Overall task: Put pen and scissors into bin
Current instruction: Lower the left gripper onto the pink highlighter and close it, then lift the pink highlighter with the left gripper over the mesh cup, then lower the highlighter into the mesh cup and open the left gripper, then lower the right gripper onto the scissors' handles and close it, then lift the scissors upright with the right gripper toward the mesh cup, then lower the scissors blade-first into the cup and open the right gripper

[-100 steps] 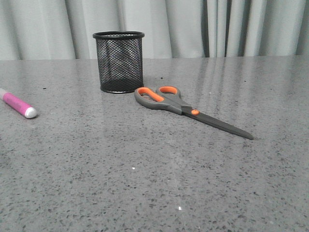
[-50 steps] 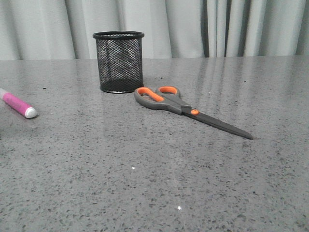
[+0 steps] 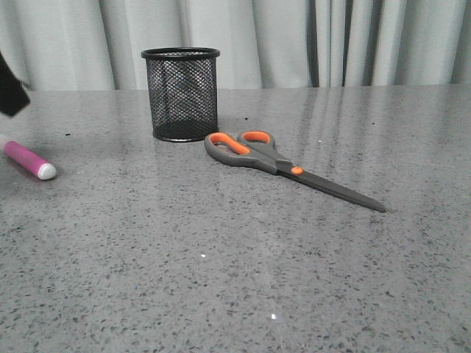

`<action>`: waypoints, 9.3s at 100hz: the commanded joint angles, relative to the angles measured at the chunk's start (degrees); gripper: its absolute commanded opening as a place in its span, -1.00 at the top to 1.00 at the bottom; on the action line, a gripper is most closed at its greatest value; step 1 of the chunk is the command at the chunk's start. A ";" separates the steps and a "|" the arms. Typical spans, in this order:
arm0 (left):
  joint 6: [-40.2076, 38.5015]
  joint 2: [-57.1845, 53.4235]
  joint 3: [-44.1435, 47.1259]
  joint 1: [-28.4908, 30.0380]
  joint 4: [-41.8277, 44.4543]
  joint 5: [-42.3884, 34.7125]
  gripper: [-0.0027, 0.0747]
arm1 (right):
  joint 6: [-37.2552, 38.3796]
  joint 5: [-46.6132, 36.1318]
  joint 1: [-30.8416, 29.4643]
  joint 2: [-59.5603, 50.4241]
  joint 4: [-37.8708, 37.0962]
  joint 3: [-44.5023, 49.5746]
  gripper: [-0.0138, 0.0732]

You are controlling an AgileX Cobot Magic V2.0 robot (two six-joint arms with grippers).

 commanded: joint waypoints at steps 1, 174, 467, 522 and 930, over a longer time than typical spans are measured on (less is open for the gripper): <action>11.22 2.06 -4.81 -0.53 1.48 5.59 -0.13 | -0.99 -4.07 -0.34 0.09 -0.10 -2.25 -0.24; 24.30 7.30 -24.22 -0.42 -20.38 9.79 0.98 | -1.51 -3.25 -0.34 0.50 -0.10 -2.25 -0.24; 12.31 -31.22 13.27 10.34 -37.80 -23.71 0.98 | -8.97 30.23 25.06 42.85 -12.99 -46.86 -0.24; 12.31 -34.38 14.93 10.34 -38.03 -25.08 0.98 | -8.97 30.72 25.65 55.18 -10.10 -52.82 -0.24; 12.31 -34.38 14.93 10.34 -38.65 -25.07 0.98 | -9.33 -53.58 32.60 59.42 -5.09 -42.61 -0.08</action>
